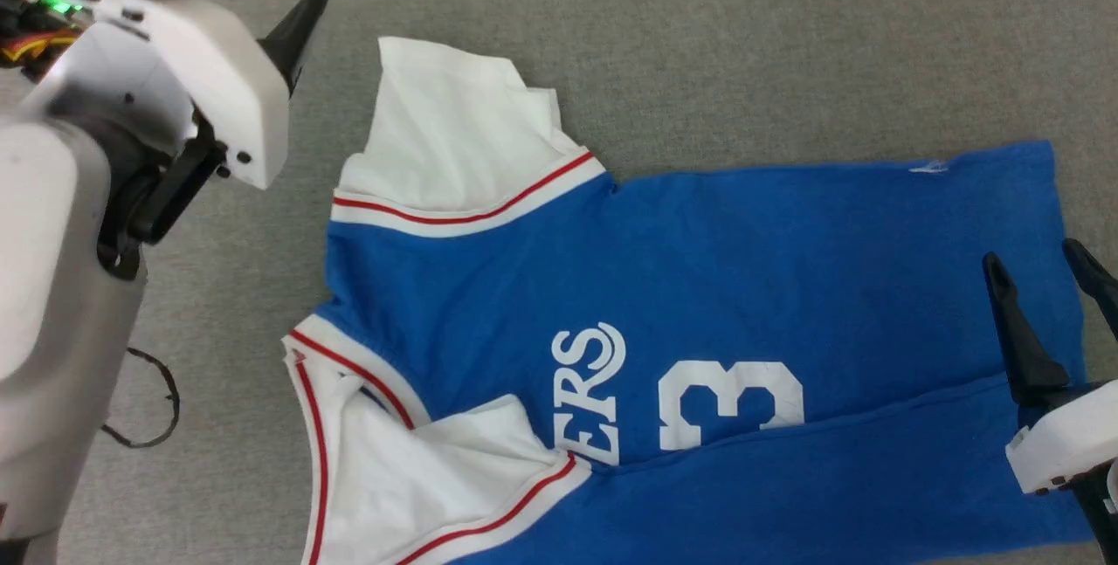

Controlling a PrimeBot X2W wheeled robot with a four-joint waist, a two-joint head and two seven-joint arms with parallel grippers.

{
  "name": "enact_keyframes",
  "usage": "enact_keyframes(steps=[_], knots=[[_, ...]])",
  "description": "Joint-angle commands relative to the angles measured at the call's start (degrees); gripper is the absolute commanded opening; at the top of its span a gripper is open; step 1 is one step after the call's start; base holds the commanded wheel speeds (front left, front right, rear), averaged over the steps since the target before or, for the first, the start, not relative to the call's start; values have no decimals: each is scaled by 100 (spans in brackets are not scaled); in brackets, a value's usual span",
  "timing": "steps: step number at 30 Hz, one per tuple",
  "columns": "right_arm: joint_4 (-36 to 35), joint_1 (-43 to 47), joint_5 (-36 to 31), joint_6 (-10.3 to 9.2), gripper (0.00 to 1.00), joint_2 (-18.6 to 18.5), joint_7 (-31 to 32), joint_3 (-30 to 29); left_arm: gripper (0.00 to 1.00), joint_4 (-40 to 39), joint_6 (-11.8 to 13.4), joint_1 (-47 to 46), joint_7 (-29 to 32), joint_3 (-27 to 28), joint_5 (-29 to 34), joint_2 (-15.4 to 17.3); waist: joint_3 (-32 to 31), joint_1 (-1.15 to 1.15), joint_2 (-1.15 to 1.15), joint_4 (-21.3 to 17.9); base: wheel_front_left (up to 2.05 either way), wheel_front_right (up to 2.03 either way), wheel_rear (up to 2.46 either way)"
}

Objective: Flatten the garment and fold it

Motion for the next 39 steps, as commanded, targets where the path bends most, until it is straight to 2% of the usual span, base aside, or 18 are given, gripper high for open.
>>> enact_keyframes(steps=[1,5,10,18,19,20,23,31,34,39], knots=[[30,-111,2,-5,100,-19,-56,17,100,107,-53,-126,104,-76,-38,23,256,-1,0,-178,0,0,0],[112,-222,35,-5,100,-27,-79,73,100,509,-125,-364,678,-334,-286,79,452,-1,0,-292,0,0,0],[202,-284,35,-5,100,6,-111,80,100,726,-147,-468,1159,-365,-706,96,637,-1,0,-421,0,0,0],[336,-318,86,-5,100,7,-165,22,100,704,-151,-379,1613,-371,-1157,99,802,-1,0,-493,0,0,0],[352,-333,100,-5,100,-2,-174,19,71,708,-153,-354,1675,-410,-1151,130,816,-1,0,-500,0,0,0],[368,-350,109,-5,100,-10,-183,17,0,711,-155,-322,1740,-464,-1153,162,828,-1,0,-505,0,0,0],[398,-414,124,-5,100,-58,-186,30,0,684,-160,-242,1817,-535,-1205,208,841,-1,0,-506,0,0,0],[127,-963,115,-5,100,-405,-150,-174,0,626,-147,-158,1085,-451,-1068,167,635,-1,0,-381,0,0,0],[130,-1222,331,-5,100,-609,217,-119,0,621,-150,-144,914,-436,-1087,121,575,-1,0,-311,0,0,0],[508,-1613,898,-5,100,-1006,1173,-2,0,583,-152,-166,831,-434,-1137,88,612,-1,0,-207,0,0,0]])
